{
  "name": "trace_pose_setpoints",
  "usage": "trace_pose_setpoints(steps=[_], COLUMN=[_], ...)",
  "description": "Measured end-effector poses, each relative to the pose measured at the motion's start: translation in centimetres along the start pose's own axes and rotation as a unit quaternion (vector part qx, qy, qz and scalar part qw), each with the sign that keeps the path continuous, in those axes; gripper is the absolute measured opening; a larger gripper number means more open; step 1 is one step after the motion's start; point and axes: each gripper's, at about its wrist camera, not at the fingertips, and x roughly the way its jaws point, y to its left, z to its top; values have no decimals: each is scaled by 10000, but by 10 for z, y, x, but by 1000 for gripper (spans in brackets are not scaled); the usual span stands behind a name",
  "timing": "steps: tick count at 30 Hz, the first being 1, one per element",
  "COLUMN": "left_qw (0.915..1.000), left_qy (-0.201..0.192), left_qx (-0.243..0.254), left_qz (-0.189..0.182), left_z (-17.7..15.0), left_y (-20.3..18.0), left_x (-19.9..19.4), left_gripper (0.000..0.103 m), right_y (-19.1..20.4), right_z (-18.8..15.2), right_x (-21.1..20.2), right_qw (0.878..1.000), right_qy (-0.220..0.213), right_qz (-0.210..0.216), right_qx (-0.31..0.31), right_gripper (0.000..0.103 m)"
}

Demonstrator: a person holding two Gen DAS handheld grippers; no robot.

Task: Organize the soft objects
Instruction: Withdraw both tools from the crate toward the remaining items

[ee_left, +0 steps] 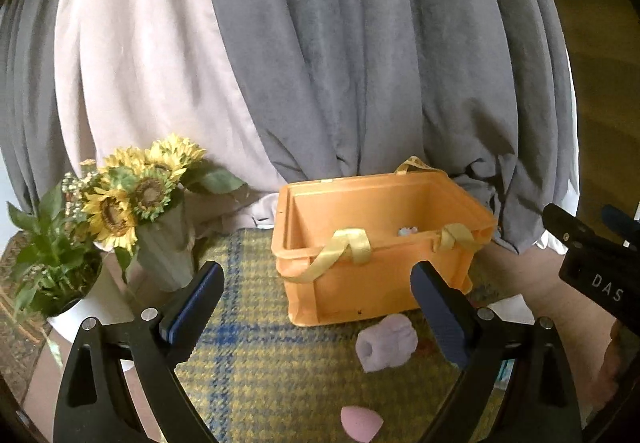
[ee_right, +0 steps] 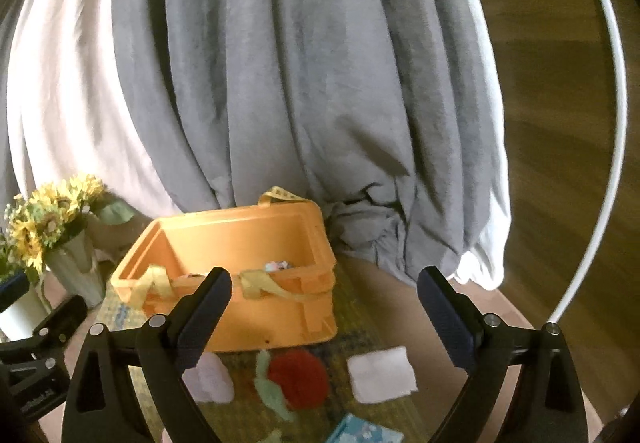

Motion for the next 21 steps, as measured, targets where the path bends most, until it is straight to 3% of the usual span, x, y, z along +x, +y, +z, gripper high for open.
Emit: trace_pose_setpoints(steps=[10,21], left_qw=[9999,9981], left_qy=[160,617], left_qx=[-51,71], left_qz=[16,42], left_z=[-29,-69], left_y=[-6,-19], left_x=[-18,-5], left_gripper=[95,96], right_y=[-17,-29], right_z=[-30,-73], right_x=[-20,-13], right_qw=[9992,9957], right_qy=[248,778], right_qz=[-98,-270], right_qx=[284,418], right_gripper=[95,95])
